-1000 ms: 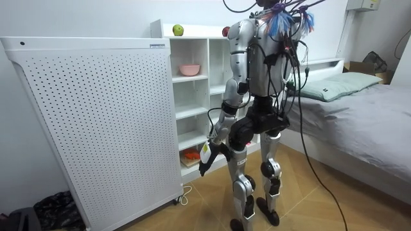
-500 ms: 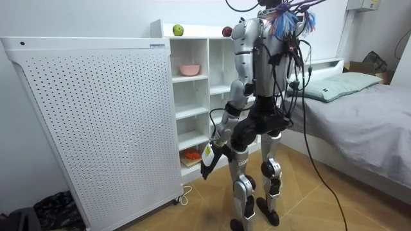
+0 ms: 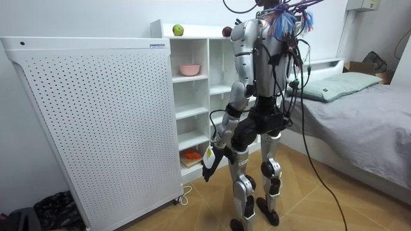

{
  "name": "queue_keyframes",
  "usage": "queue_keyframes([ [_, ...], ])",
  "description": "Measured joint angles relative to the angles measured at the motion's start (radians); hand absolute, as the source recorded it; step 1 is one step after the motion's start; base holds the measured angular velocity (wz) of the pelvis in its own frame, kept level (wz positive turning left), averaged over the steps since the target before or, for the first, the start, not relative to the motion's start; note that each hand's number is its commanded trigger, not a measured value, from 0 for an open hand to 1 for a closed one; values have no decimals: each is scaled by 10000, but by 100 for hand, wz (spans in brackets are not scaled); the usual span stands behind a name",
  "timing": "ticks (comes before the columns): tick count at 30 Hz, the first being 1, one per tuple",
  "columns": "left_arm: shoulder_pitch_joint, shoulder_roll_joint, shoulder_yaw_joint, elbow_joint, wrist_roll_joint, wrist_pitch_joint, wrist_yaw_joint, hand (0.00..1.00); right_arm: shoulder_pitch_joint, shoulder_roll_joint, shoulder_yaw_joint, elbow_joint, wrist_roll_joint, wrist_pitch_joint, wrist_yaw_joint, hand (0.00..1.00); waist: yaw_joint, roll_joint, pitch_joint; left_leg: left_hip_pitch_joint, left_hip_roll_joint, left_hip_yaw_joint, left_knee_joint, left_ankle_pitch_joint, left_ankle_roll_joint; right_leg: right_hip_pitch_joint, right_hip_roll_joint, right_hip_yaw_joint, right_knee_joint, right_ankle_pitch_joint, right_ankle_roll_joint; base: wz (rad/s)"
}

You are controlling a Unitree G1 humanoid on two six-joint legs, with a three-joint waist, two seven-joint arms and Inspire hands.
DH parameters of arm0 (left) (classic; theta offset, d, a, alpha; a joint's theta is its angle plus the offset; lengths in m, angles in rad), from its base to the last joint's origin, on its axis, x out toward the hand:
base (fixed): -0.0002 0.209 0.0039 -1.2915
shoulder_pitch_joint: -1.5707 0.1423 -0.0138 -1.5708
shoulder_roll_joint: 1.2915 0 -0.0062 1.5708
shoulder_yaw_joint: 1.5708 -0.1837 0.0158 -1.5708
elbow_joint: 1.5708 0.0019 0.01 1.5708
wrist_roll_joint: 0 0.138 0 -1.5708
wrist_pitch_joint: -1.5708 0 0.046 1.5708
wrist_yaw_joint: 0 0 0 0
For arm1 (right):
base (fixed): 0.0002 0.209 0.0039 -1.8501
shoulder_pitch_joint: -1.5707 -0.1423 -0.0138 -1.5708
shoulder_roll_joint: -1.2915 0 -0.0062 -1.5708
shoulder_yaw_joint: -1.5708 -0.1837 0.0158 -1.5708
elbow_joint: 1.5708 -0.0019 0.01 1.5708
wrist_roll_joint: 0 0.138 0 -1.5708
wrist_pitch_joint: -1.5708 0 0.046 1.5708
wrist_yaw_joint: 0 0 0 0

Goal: Arrange fruit in the closet

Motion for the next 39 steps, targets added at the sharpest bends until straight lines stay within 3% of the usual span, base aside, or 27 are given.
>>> queue_keyframes([
  [11, -14, 12, 2, -59, 590, 228, 0, 0, -3, -252, 17, 155, 14, 3, 139, 0, 153, -42, -53, 5, 7, -44, 7, 14, -19, -29, 5, -78, -7, 5, -9, 1],
  [15, 84, 26, 1, -311, 595, 325, -1, 0, -3, -434, 17, 344, 16, 142, 165, 0, 244, -85, -104, -5, -2, -95, 7, 48, -20, -8, -32, -286, 1, 11, -18, 4],
  [25, 309, 44, -2, -387, 583, 603, -31, 0, -4, -695, 176, 633, 6, 411, 467, 0, 254, -102, -114, -92, -44, -197, 26, 112, -19, -3, -71, -360, 19, 23, -38, 1],
  [35, 276, 53, 11, -383, 585, 634, -363, 0, -3, -717, 405, 632, -546, 632, 1029, 0, 254, -168, -115, -136, -50, -254, 104, 116, -20, 0, -79, -361, 50, 32, -52, 0],
  [36, 249, 53, 11, -383, 584, 646, -398, 0, -3, -717, 405, 632, -557, 651, 1042, 5, 253, -175, -116, -135, -51, -261, 106, 116, -20, 2, -81, -360, 56, 32, -52, 0],
  [37, 235, 52, 10, -382, 584, 656, -420, 0, -3, -717, 404, 632, -562, 651, 1102, 66, 252, -175, -116, -135, -52, -263, 106, 115, -20, 2, -81, -361, 57, 32, -52, 0],
  [38, 248, 53, 10, -382, 584, 660, -425, 0, -4, -718, 404, 632, -563, 651, 1128, 100, 252, -174, -116, -136, -52, -263, 106, 115, -20, 2, -79, -356, 58, 32, -52, 0],
  [39, 255, 58, 10, -383, 584, 662, -426, 0, -3, -720, 404, 632, -561, 651, 1167, 100, 250, -174, -116, -137, -52, -265, 102, 115, -20, 2, -77, -353, 60, 32, -52, 0],
])
